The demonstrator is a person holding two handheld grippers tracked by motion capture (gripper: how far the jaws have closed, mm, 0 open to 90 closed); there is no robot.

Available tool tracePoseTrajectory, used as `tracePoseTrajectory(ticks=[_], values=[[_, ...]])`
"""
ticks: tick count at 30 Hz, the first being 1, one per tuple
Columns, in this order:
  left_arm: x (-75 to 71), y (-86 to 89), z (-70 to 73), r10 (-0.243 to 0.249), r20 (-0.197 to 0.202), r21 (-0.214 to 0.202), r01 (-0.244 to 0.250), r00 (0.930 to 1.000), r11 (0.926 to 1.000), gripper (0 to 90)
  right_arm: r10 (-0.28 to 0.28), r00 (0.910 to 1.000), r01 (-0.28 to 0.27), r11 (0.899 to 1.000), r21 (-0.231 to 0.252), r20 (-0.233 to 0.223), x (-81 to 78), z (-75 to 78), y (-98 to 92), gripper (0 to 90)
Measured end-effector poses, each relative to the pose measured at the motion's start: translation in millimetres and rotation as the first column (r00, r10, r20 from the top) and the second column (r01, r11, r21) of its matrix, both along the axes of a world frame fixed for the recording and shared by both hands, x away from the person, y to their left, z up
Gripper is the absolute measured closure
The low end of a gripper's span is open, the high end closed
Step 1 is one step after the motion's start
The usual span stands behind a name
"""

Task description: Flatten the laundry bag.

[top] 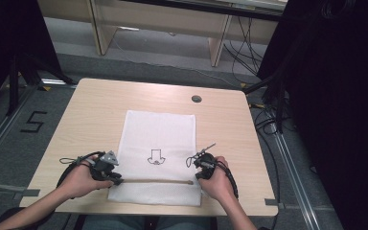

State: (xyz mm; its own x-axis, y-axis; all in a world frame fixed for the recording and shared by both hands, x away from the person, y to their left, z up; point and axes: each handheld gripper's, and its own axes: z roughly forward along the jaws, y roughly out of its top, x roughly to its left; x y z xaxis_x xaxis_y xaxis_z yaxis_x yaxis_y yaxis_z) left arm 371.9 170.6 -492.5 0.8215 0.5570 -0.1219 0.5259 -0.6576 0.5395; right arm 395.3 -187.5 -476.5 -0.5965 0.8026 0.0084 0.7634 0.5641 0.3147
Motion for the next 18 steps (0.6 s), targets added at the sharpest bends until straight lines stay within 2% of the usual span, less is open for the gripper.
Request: tracePoseTrajectory(ticks=[1,2,4,5,6,8,10,11,15,16,18], values=[[-0.9,-0.7,-0.8,0.017,-0.004,-0.025,-0.017,0.9999,0.9995,74.8,-0.016,0.9999,0.016,1.000,0.004,0.002,-0.7,0.1,0.7,90.0],[2.3,2.9,1.3,-0.034,-0.001,0.014,0.034,0.9994,0.9993,74.2,-0.021,0.9998,0.021,1.000,0.007,0.000,-1.0,-0.1,0.9,90.0],[2.6,3.7,1.0,-0.023,-0.001,-0.018,0.023,0.9997,0.9996,70.6,-0.018,0.9998,0.018,1.000,0.014,0.002,-0.4,0.1,-0.5,89.6],[4.1,5.6,2.4,-0.032,0.011,-0.015,0.032,0.9994,0.9994,69.8,-0.024,0.9997,0.024,0.999,0.025,-0.003,-0.1,0.7,-1.6,87.1],[5.4,7.4,3.5,-0.015,0.025,-0.035,0.016,0.9996,0.9993,68.5,-0.050,0.9987,0.050,0.996,0.077,0.007,1.0,3.5,-4.9,85.6],[6.6,8.4,4.2,-0.018,0.041,-0.042,0.019,0.9990,0.9989,67.7,-0.060,0.9981,0.059,0.994,0.094,0.010,1.0,6.0,-6.1,85.7],[7.7,9.7,5.8,-0.014,0.062,-0.049,0.017,0.9980,0.9986,66.0,-0.054,0.9976,0.049,0.993,0.109,0.042,0.0,10.8,-6.8,84.9],[5.4,6.3,3.9,0.045,0.064,-0.110,-0.038,0.9969,0.9932,65.5,-0.056,0.9974,0.050,0.992,0.115,0.047,-0.5,12.3,-6.8,84.0],[4.5,6.1,6.8,0.032,0.115,-0.121,-0.018,0.9928,0.9925,58.5,-0.055,0.9974,0.048,0.988,0.144,0.046,-6.3,14.8,-6.8,78.4],[4.2,5.6,6.7,0.043,0.114,-0.130,-0.028,0.9925,0.9911,58.5,-0.055,0.9974,0.048,0.988,0.144,0.046,-6.3,14.8,-6.8,78.4],[4.7,5.5,8.1,0.035,0.123,-0.138,-0.017,0.9918,0.9902,54.9,-0.063,0.9963,0.054,0.988,0.143,0.059,-7.5,16.7,-8.2,75.6]])
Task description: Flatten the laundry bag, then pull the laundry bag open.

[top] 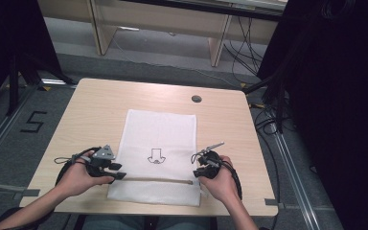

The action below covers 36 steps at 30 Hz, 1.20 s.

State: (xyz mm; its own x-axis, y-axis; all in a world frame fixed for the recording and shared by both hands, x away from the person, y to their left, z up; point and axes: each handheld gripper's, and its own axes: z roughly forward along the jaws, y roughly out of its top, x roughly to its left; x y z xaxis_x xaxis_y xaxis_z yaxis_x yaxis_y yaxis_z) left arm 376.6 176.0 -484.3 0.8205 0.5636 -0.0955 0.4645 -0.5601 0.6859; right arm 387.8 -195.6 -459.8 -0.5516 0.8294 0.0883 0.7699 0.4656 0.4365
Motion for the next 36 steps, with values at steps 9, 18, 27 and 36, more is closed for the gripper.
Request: tracePoseTrajectory(ticks=[9,18,27,36], values=[[0.2,-8.6,-1.6,0.023,-0.006,-0.066,-0.024,0.9997,0.9975,44.4,-0.054,0.9965,0.053,0.998,0.020,0.063,4.1,0.5,-20.0,67.2],[2.9,-6.8,-0.9,0.065,0.015,-0.116,-0.062,0.9978,0.9913,39.3,-0.072,0.9929,0.071,0.997,0.014,0.094,0.9,5.1,-32.7,71.5],[2.1,-6.3,-1.6,0.033,0.019,-0.116,-0.031,0.9993,0.9928,43.6,-0.046,0.9977,0.046,0.999,0.000,0.049,-3.6,10.6,-29.8,85.9],[2.6,-5.6,-3.7,0.013,0.014,-0.122,-0.011,0.9998,0.9924,48.2,-0.006,0.9993,0.006,1.000,-0.001,-0.038,-8.4,12.9,-22.3,88.8]])
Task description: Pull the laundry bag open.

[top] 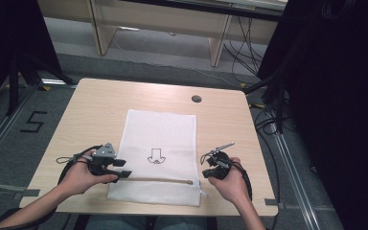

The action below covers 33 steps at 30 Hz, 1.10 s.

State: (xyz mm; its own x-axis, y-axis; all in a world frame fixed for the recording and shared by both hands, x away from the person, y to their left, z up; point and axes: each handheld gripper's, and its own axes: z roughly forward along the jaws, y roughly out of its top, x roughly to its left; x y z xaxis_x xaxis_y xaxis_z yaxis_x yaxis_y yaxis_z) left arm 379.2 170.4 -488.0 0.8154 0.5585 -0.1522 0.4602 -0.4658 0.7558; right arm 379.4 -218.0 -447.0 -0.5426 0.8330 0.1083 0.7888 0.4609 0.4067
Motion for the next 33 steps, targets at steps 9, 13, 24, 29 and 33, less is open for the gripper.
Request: tracePoseTrajectory(ticks=[9,13,24,29,33], values=[[-2.0,2.8,0.2,-0.013,-0.003,-0.021,0.013,0.9999,0.9997,52.3,-0.001,0.9999,0.001,1.000,0.002,-0.012,-9.1,-1.0,-1.6,90.0],[0.7,-0.3,1.8,-0.008,0.003,-0.025,0.009,1.0000,0.9996,53.1,0.010,0.9995,-0.009,1.000,0.014,-0.029,-10.7,-1.6,-0.1,90.0],[7.7,-28.8,16.1,-0.056,-0.003,-0.013,0.056,0.9984,0.9983,67.8,0.063,0.9959,-0.062,0.998,0.018,-0.064,-7.3,-11.6,11.1,90.0],[9.8,-62.2,22.0,-0.123,0.007,0.010,0.123,0.9924,0.9924,72.0,0.070,0.9938,-0.069,0.998,0.014,-0.087,-3.9,-19.2,14.5,90.0],[11.1,-77.0,23.5,-0.153,0.007,0.016,0.153,0.9882,0.9881,72.2,0.065,0.9948,-0.064,0.998,0.016,-0.079,-1.8,-20.7,14.7,90.0]])
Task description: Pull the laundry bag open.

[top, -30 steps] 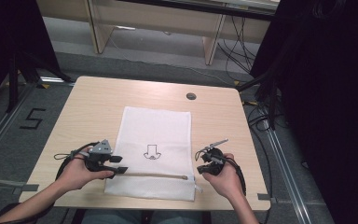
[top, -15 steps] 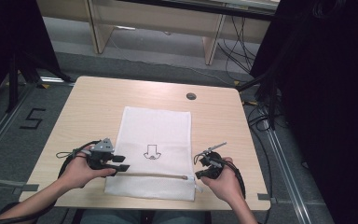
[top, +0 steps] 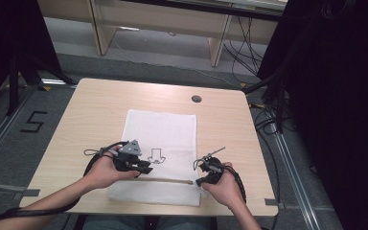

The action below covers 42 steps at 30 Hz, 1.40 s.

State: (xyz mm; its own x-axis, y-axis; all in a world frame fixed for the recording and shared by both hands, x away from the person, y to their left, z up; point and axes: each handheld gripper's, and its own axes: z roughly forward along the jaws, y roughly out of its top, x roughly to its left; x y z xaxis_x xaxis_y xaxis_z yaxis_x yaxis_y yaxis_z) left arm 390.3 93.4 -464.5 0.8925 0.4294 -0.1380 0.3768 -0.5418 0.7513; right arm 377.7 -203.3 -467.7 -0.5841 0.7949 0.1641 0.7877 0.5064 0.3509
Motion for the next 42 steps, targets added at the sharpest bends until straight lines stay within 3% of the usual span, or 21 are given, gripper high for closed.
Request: tracePoseTrajectory(ticks=[3,4,7,11,17,26,31,42], values=[[2.3,-12.7,1.4,-0.033,0.008,0.013,0.033,0.9994,0.9994,71.9,-0.032,0.9994,0.032,0.999,0.003,-0.013,1.7,0.9,1.9,90.0],[1.8,-16.9,1.0,-0.028,-0.003,0.007,0.028,0.9996,0.9996,71.8,-0.023,0.9997,0.023,1.000,0.006,-0.002,2.6,-0.4,2.3,90.0],[3.0,-31.6,0.8,-0.064,0.013,0.027,0.063,0.9979,0.9976,72.1,-0.009,0.9999,0.009,1.000,-0.008,-0.006,3.9,-5.0,4.2,90.0],[2.8,-49.3,-1.3,-0.094,0.006,0.039,0.093,0.9956,0.9949,72.0,-0.024,0.9995,0.023,1.000,-0.019,-0.023,2.3,-7.2,6.2,90.0],[1.4,-71.8,-6.2,-0.155,0.009,0.070,0.154,0.9879,0.9856,71.3,-0.010,0.9998,0.009,1.000,-0.025,-0.019,2.5,-10.6,8.9,90.0],[-0.2,-90.3,-11.2,-0.186,-0.007,0.075,0.186,0.9825,0.9796,71.5,-0.024,0.9986,0.024,1.000,-0.017,-0.046,4.0,-11.3,8.2,90.0],[-1.7,-99.5,-14.2,-0.209,-0.007,0.083,0.209,0.9778,0.9743,71.5,-0.017,0.9992,0.017,1.000,-0.014,-0.037,4.2,-11.5,8.0,90.0],[-1.9,-117.0,-23.9,-0.221,-0.011,0.115,0.221,0.9752,0.9685,71.3,-0.009,0.9994,0.009,1.000,-0.016,-0.034,5.1,-11.9,8.0,90.0]])
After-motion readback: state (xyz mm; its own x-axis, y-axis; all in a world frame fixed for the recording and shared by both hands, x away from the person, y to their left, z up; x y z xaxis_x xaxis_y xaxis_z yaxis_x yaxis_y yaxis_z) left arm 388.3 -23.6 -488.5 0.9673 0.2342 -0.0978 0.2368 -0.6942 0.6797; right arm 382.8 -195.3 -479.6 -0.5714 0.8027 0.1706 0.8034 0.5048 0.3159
